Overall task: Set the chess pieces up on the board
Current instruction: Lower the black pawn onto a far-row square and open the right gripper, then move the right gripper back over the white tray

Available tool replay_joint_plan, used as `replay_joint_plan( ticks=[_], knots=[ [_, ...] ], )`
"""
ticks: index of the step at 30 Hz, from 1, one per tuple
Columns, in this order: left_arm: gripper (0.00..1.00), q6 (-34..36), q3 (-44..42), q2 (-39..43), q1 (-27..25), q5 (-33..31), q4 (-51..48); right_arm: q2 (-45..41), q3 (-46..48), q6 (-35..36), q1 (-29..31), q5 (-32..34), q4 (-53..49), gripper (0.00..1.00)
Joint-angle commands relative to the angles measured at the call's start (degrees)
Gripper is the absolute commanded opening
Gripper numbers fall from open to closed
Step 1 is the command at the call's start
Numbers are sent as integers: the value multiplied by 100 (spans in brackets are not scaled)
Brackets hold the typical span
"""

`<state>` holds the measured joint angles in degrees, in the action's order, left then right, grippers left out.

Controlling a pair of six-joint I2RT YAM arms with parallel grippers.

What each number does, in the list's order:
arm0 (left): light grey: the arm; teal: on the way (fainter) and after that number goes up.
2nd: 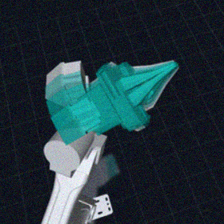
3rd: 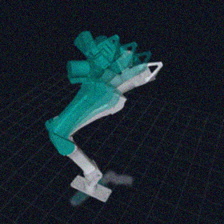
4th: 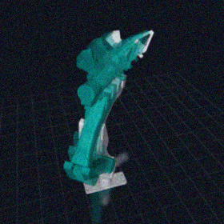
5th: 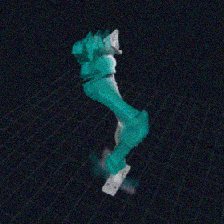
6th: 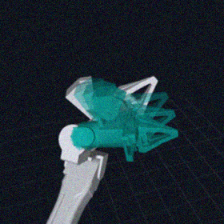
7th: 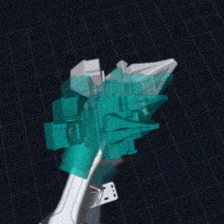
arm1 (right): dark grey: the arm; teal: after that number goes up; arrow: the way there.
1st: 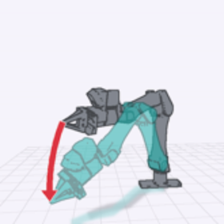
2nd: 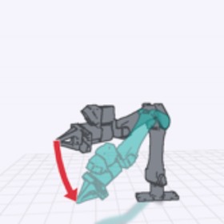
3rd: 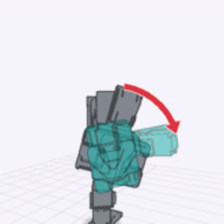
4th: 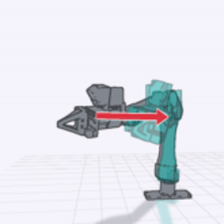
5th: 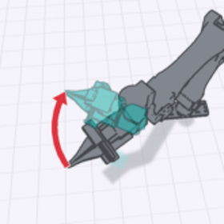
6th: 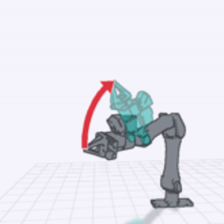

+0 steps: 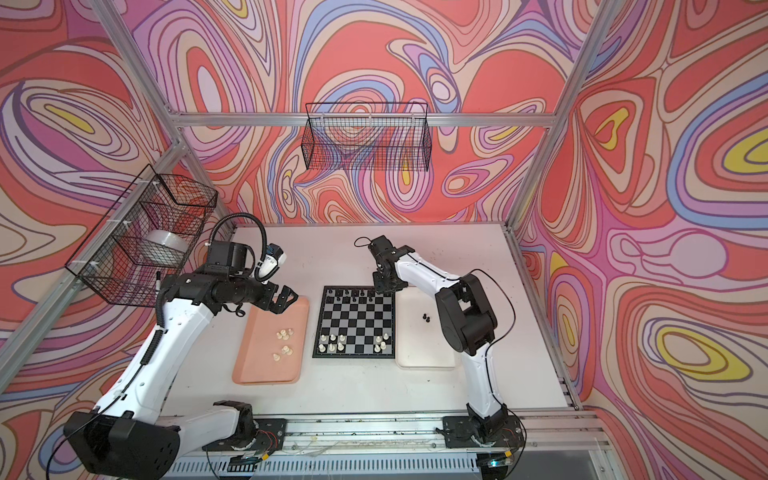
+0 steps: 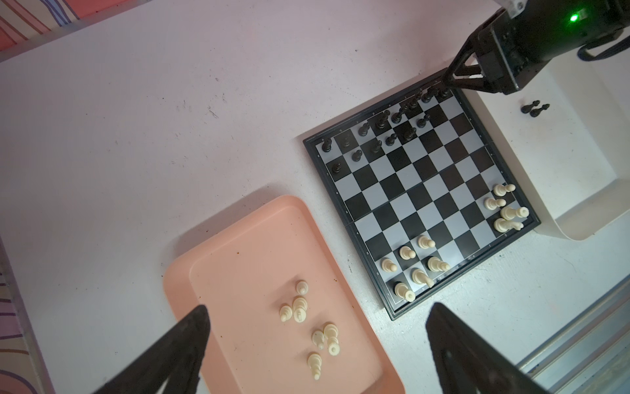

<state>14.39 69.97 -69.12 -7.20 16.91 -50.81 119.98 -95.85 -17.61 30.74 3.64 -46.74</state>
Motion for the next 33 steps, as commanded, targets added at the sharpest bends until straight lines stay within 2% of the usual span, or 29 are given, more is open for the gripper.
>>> replay_joint_plan(
  ticks=[1,6,9,16,22,28,33],
  knots=[
    [100,47,33,0,-36,46,-16,-302,-186,14,28,73,-155,27],
    [100,77,102,-5,-36,23,-54,-689,-167,-6,31,212,-297,27],
    [100,112,130,-3,-36,-2,-95,-1213,16,-27,28,442,-410,26],
    [100,179,209,-22,-31,44,-166,-3029,1387,-296,-33,734,-519,25],
    [100,86,365,-184,-51,226,-182,-4085,2783,-592,-109,703,-562,24],
    [100,2,506,-371,-110,287,-280,-4637,4003,-1021,-204,444,-60,24],
    [100,0,514,-366,-150,247,-299,-4520,4443,-1022,-427,218,334,23]
  ],
)
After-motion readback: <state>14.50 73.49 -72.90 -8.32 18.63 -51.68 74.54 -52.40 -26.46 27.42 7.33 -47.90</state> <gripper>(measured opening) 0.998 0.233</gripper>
